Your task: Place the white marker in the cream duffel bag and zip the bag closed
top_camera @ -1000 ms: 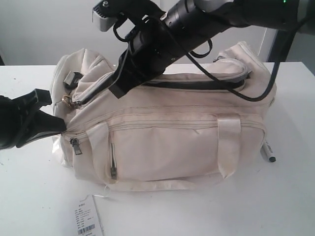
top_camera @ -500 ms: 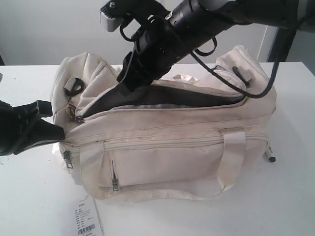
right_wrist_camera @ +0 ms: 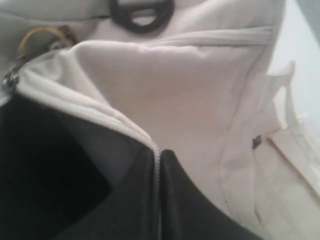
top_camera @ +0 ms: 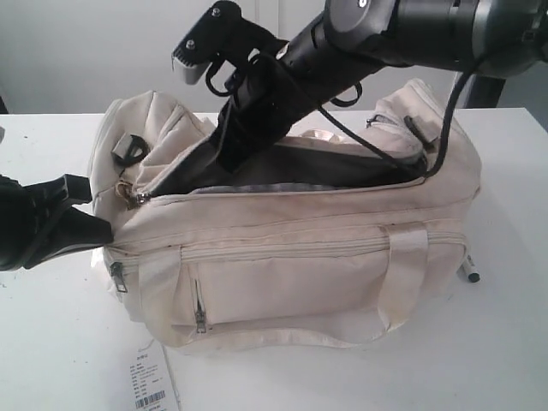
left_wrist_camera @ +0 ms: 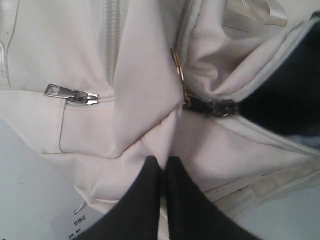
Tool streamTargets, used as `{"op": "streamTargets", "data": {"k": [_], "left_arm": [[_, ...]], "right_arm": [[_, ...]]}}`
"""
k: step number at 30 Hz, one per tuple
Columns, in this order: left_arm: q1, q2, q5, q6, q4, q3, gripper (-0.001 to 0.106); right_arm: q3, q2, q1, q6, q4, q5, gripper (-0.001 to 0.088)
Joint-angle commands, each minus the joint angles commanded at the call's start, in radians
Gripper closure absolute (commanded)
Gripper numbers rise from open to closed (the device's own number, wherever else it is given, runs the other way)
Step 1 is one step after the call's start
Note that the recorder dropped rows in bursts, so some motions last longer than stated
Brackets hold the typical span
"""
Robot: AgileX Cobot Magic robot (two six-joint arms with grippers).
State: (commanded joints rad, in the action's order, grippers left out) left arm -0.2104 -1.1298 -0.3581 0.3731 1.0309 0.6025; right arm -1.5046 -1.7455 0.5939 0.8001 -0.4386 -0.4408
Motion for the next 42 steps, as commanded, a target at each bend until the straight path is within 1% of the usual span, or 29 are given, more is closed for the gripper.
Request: {"op": "streamTargets", "data": {"k": [4, 6, 12, 19, 27, 30, 42], "left_arm": [[0.0, 0.0, 0.002, 0.0, 0.0, 0.0, 0.105], [0.0, 0.0, 0.002, 0.0, 0.0, 0.0, 0.105], [0.0, 0.002, 0.0, 0.0, 0.0, 0.0, 0.105], [0.0, 0.002, 0.0, 0.0, 0.0, 0.0, 0.105], [0.0, 0.002, 0.002, 0.0, 0.0, 0.0, 0.105], [0.0, 0.002, 0.006, 0.0, 0.0, 0.0, 0.105], [0.0, 0.002, 0.015, 0.0, 0.0, 0.0, 0.105]], "right_arm": [[0.0, 0.036, 0.0, -0.022, -0.004, 0.132, 0.0868], [0.0, 0.038, 0.0, -0.057, -0.004, 0.189, 0.0868], [0.0, 0.038, 0.0, -0.134, -0.006, 0.295, 0.0868], [0.0, 0.038, 0.0, -0.137, -0.008, 0.326, 0.0868], [0.0, 0.05, 0.0, -0.274, -0.013, 0.446, 0.0868], [0.0, 0.064, 0.0, -0.274, -0.013, 0.472, 0.0868], [0.002, 0.077, 0.0, -0.274, -0.013, 0.49, 0.0868]]}}
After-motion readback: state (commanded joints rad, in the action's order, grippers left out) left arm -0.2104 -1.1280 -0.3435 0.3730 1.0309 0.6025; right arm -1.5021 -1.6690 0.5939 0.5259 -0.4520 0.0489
